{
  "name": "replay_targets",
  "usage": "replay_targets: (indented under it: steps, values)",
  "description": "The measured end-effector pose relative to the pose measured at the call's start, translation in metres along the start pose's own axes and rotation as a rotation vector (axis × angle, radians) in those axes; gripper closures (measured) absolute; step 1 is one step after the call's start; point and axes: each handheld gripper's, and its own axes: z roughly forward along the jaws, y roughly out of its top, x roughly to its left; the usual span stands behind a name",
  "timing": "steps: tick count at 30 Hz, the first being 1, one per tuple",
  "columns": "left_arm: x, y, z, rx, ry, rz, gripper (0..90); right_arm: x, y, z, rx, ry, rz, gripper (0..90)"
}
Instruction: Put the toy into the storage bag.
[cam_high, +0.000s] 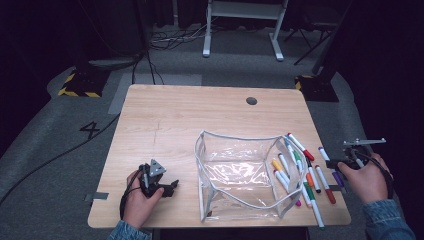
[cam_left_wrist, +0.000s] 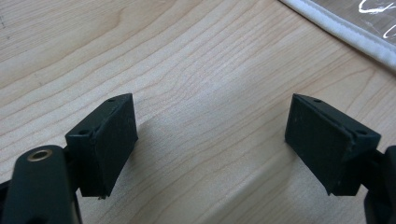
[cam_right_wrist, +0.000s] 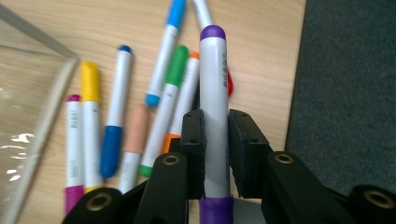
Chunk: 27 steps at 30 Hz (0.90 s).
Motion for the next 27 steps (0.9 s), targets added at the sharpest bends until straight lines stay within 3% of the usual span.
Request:
replay_targets:
  steps: [8,15,27]
  values:
    - [0.000,0.000,0.000,0.001,-0.002,0.000,17.1,0.022,0.023,-0.037,-0.069,0.028,-0.100,76.8]
    - [0.000,0.000,0.000,0.000,-0.001,0.000,17.1,0.052,0.041,-0.062,-0.114,0.078,-0.204,76.8]
    - [0.000,0.000,0.000,0.000,-0.001,-0.001,17.1,0.111,0.071,-0.084,-0.151,0.199,-0.397,76.8]
